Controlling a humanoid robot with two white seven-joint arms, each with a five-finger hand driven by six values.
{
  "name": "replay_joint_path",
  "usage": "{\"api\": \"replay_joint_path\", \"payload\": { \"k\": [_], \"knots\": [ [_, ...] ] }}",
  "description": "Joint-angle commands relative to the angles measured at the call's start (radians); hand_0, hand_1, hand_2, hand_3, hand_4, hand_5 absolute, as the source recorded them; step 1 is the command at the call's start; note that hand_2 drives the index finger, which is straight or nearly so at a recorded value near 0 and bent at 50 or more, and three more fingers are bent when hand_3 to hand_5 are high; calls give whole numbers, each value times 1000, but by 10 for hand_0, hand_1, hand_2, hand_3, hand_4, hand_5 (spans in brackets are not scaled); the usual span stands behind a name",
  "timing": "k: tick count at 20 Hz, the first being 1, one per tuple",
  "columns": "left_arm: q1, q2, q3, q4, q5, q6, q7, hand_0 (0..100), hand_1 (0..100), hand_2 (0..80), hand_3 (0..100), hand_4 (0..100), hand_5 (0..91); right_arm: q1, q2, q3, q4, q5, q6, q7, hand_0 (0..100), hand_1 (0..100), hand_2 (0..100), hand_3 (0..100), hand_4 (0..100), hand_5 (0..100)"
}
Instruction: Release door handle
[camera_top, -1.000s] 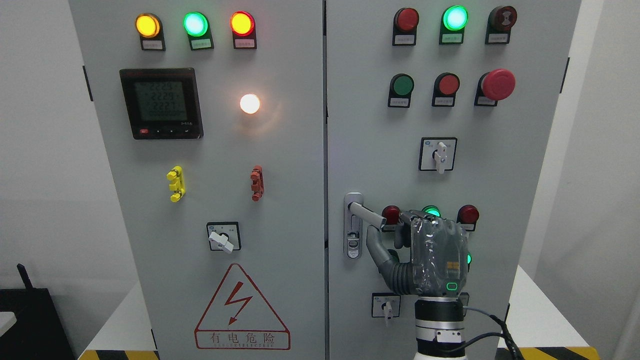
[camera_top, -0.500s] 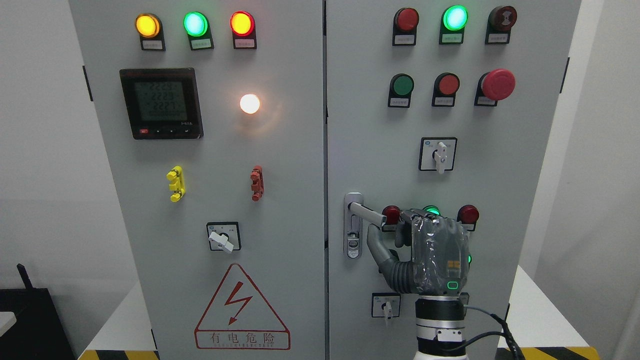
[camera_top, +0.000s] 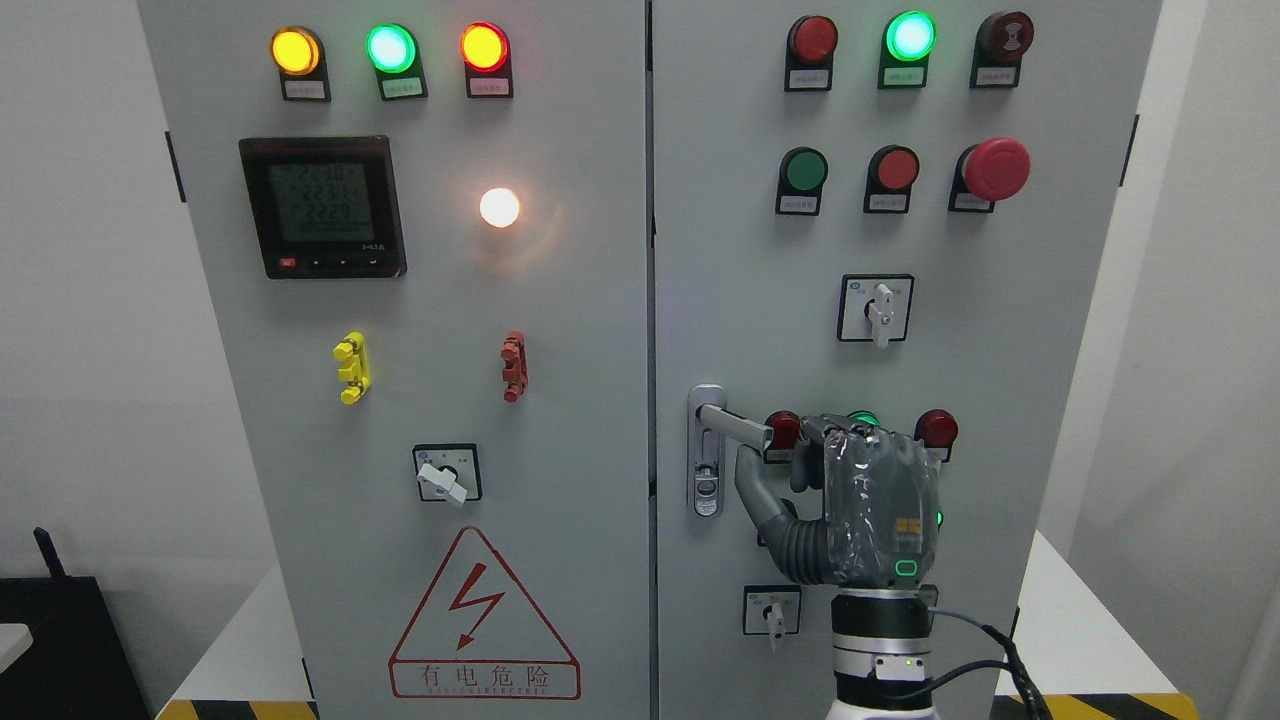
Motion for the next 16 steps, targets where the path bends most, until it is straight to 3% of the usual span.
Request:
{"api": "replay_joint_path", "payload": {
  "k": [1, 9, 14, 16],
  "knots": [
    [0, 0, -14, 20, 0, 0, -1, 120, 389, 0, 0, 0, 0, 0, 0, 0, 0, 0, -1, -1, 370, 612, 921, 1000, 1000, 1000],
    [0, 0, -14, 20, 0, 0, -1, 120, 389, 0, 0, 0, 0, 23, -11, 9, -5, -6, -8, -18, 380, 607, 922, 1000, 1000, 1000],
    [-1, 0, -14, 20, 0, 0, -1, 120, 389, 0, 0, 0, 0, 143, -62, 6, -71, -6, -82, -57, 421, 596, 926, 1000, 1000, 1000],
    [0, 0, -14, 20, 0, 0, -1, 120, 389, 0, 0, 0, 0, 196, -104, -8, -91, -6, -116, -80, 445, 596, 928, 1000, 1000, 1000]
  ]
}}
